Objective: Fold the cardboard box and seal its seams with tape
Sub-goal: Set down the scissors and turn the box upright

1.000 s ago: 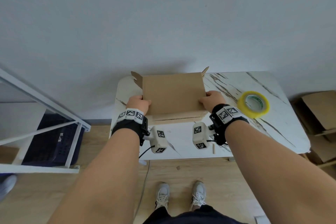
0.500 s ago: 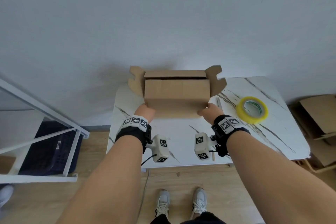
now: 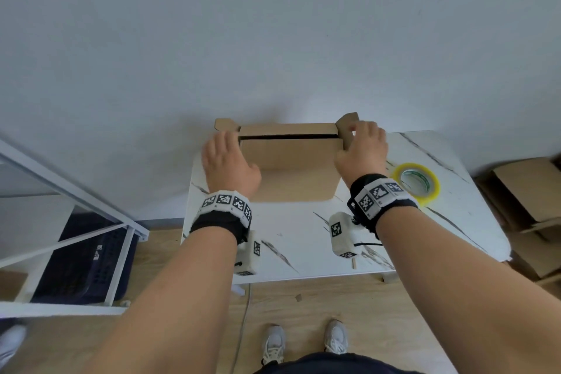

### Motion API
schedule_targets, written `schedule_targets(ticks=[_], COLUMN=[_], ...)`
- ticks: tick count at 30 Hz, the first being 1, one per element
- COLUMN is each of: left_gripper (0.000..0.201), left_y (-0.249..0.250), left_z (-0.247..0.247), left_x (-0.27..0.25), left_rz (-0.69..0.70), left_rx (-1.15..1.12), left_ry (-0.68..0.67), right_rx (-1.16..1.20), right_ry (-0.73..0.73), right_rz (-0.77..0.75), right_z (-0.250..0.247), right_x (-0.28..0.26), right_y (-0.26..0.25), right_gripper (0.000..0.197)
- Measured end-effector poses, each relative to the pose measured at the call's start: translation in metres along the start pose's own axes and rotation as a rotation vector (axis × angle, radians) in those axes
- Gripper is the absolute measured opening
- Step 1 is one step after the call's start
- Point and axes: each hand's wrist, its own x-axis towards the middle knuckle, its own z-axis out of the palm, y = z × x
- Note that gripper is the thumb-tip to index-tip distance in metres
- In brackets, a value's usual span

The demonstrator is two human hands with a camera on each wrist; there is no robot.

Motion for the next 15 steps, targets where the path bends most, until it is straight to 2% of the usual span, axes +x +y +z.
schedule_targets(ticks=[1, 3, 6, 7, 9, 12, 15], left_gripper=[0.067, 0.080, 0.083, 0.082, 0.074, 0.047, 0.025], left_y=[0.002, 0.005, 0.006, 0.007, 0.008, 0.008, 0.011], left_z=[0.002, 0.006, 0.007, 0.005, 0.002, -0.001, -0.006], left_x=[0.004, 0.012, 0.022, 0.023, 0.023, 0.020, 0.016], left_rz=[0.078, 0.141, 0.157, 0.166, 0.192, 0.193, 0.140], left_rx=[0.060, 0.149, 0.230, 0.248, 0.268, 0.212, 0.144], left_ry=[-0.108, -0.321, -0.548, -0.564, -0.496, -0.368, -0.339], right_rx=[-0.071, -0.223, -0.394, -0.417, -0.441, -0.384, -0.293], right_ry=[-0.084, -0.262, -0.420, -0.427, -0.389, -0.294, -0.253], right_rz=[-0.098, -0.226, -0.236, -0.233, -0.254, -0.272, -0.270], right_z=[0.002, 0.010, 0.017, 0.017, 0.014, 0.010, 0.007], right_x=[-0.001, -0.002, -0.001, 0.000, 0.000, 0.000, -0.001], right_y=[-0.002, -0.003, -0.003, -0.003, -0.005, -0.008, -0.007], right_gripper=[0.055, 0.065, 0.069, 0.065, 0.061, 0.055, 0.041])
